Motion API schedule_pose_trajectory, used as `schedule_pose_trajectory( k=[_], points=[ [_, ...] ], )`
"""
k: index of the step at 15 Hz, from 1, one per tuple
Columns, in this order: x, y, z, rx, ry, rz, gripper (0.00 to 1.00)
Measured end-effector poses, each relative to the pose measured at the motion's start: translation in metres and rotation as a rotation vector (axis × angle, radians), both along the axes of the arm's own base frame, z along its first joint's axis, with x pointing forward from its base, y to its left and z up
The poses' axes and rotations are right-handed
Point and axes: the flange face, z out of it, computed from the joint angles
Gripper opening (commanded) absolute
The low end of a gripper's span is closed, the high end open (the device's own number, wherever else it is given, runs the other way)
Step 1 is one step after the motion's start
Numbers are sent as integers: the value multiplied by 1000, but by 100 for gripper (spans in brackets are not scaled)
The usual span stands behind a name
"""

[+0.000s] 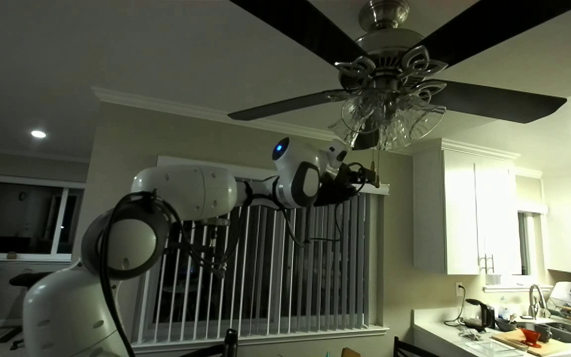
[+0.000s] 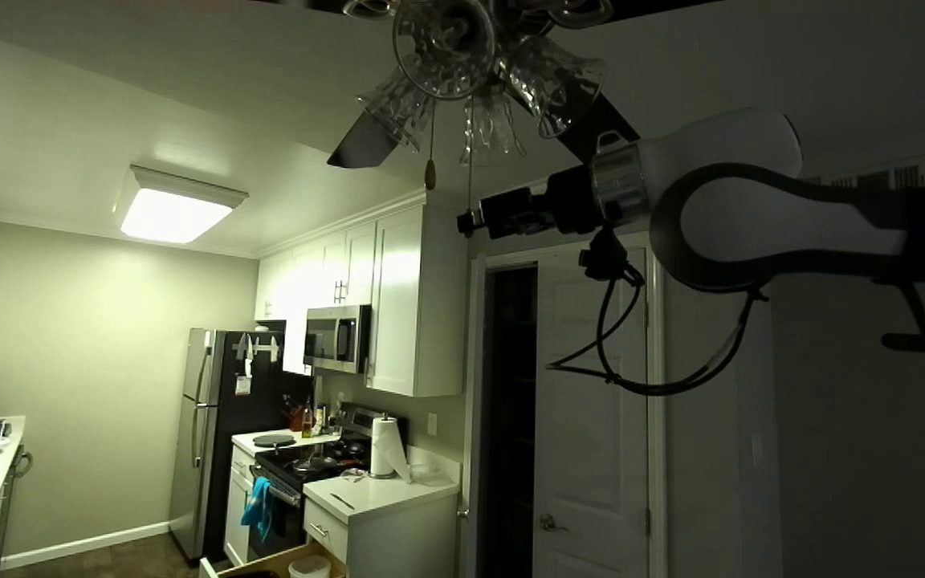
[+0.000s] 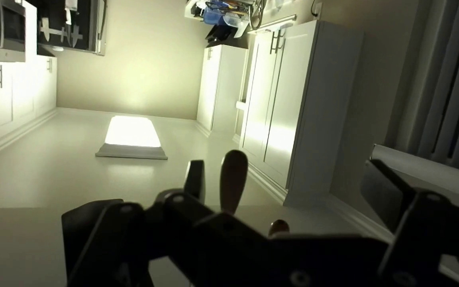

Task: Turn on the ceiling lights

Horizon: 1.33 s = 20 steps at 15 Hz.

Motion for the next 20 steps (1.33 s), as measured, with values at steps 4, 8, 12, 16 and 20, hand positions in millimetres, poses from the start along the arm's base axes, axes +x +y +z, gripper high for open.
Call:
schedule_pose_trajectory(
  k=[4,8,12,16,20],
  points=[
    [15,-3,10,-23,-35,-38,100],
    [27,-5,17,-34,-72,-81,100],
    [34,-7,21,-45,-97,-118,60],
    [40,-7,17,-73,-103,-136,34],
    [43,-6,14,-86,-102,-140,7]
  ],
)
